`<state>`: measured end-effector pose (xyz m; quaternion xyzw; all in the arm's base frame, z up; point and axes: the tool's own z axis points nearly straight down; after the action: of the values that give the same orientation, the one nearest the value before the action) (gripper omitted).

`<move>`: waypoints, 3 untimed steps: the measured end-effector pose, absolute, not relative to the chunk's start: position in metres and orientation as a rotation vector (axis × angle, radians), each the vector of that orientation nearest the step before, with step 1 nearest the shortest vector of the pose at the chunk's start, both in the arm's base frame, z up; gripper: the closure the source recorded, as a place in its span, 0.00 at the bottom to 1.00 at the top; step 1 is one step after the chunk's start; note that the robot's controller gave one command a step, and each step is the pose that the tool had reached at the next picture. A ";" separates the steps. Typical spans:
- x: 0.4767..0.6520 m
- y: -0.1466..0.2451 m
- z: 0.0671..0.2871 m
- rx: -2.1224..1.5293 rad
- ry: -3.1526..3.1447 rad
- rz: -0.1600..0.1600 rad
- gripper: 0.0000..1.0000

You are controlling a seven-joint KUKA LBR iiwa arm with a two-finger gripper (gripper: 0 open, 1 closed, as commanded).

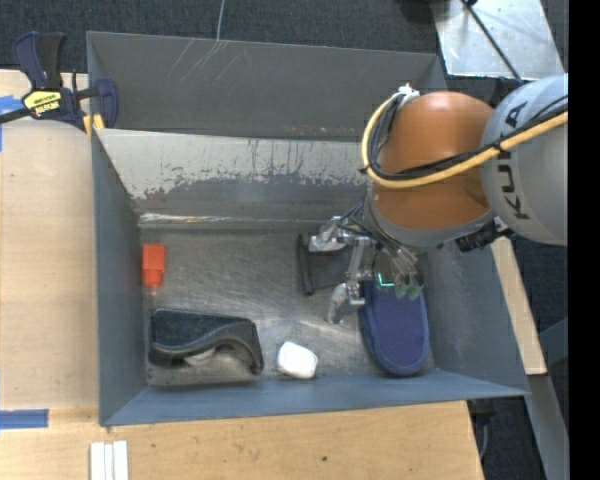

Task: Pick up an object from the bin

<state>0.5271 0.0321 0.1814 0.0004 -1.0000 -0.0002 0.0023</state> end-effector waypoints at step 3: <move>0.581 -0.017 0.079 -0.426 -3.143 -0.005 1.00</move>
Offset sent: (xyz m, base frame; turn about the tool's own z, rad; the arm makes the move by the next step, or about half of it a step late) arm 0.0467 -0.0144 -0.1084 0.1764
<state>0.5811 -0.0165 0.0790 -0.1344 -0.9908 -0.0015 -0.0151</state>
